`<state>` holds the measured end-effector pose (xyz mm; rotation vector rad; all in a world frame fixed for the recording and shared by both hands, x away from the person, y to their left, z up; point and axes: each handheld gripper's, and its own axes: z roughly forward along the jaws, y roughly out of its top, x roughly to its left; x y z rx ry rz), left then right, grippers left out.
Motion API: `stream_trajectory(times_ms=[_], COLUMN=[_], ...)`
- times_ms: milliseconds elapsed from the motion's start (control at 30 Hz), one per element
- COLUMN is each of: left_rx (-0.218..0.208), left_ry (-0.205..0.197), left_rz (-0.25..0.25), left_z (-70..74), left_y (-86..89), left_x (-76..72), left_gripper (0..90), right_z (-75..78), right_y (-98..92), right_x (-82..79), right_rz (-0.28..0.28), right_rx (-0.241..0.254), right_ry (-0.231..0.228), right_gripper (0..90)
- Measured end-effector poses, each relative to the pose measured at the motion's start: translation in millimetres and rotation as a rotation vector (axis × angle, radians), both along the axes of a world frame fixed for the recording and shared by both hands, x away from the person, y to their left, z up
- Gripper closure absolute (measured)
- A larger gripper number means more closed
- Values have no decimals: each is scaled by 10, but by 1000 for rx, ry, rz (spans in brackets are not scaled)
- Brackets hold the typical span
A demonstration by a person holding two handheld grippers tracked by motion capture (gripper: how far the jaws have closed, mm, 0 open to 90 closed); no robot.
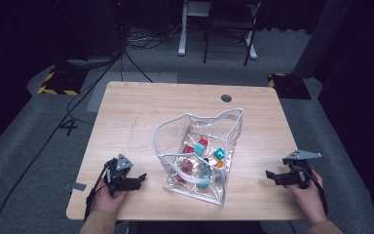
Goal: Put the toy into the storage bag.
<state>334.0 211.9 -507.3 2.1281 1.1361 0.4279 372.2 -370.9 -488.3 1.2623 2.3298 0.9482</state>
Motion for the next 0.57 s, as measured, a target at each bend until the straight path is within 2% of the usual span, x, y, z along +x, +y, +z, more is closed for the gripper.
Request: stream_trajectory(times_ms=[167,200,267,567], left_rx=[0,0,0,6], left_ry=[1,1,0,3], left_rz=[0,0,0,3], left_z=[0,0,0,2], left_y=[0,0,0,3], left_x=[-1,-1,0,3], left_gripper=[199,199,199,187], right_z=[-118,-165,-178,-178], right_y=[39,77,95,104], right_x=[-30,-52,-63,-79], right_rz=[5,4,13,-8], right_rx=[-5,-22,-15,-14], right_ry=[-3,-38,-52,-51], right_gripper=[9,0,0,0])
